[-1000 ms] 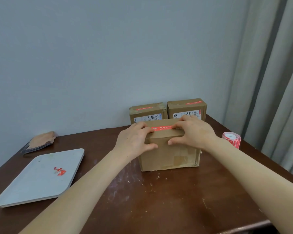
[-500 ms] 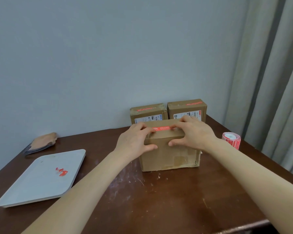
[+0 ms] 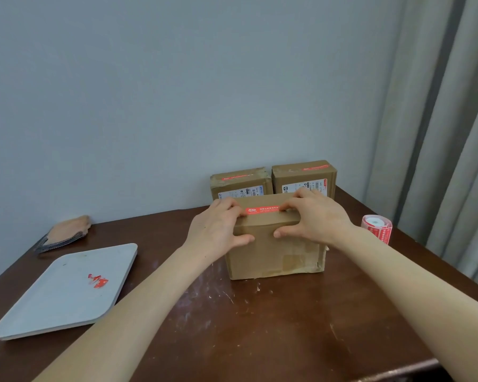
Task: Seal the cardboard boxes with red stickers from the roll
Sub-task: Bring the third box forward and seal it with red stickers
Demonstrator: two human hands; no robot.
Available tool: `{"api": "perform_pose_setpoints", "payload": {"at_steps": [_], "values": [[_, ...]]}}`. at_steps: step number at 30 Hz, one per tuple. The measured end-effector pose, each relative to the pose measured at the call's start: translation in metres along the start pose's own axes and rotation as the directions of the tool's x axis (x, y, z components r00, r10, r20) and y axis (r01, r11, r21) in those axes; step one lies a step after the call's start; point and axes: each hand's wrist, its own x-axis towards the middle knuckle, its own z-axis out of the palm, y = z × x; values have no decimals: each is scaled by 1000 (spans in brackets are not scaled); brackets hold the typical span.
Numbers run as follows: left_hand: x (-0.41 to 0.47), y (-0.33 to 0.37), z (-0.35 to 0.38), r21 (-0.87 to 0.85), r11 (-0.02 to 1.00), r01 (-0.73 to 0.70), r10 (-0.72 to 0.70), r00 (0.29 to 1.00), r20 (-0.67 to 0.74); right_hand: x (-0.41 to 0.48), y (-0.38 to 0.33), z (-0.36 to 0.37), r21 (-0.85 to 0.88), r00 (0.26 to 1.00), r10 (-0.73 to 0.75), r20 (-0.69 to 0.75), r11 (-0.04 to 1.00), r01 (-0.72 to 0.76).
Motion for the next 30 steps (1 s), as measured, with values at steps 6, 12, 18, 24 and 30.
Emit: {"api": "perform_pose_setpoints", "payload": {"at_steps": [6,12,18,24,30], "values": [[5,-1,-2,-1,999,45,-45,999,13,5,4,1,-59,999,33,-39,998,-35],[15,3,6,50,998,33,-36,997,69,5,1,4,-137,1000,3,-3,991,-3],[16,4,10,28,998,58,-60,995,75,7,1,1,-132,999,23,39,991,-17],[16,2,8,31,998,59,-62,995,81,7,2,2,-150,999,20,29,989,-15],[10,-1,8,-6,999,54,-53,997,64,2,3,4,-81,999,32,-16,996,-33]]}}
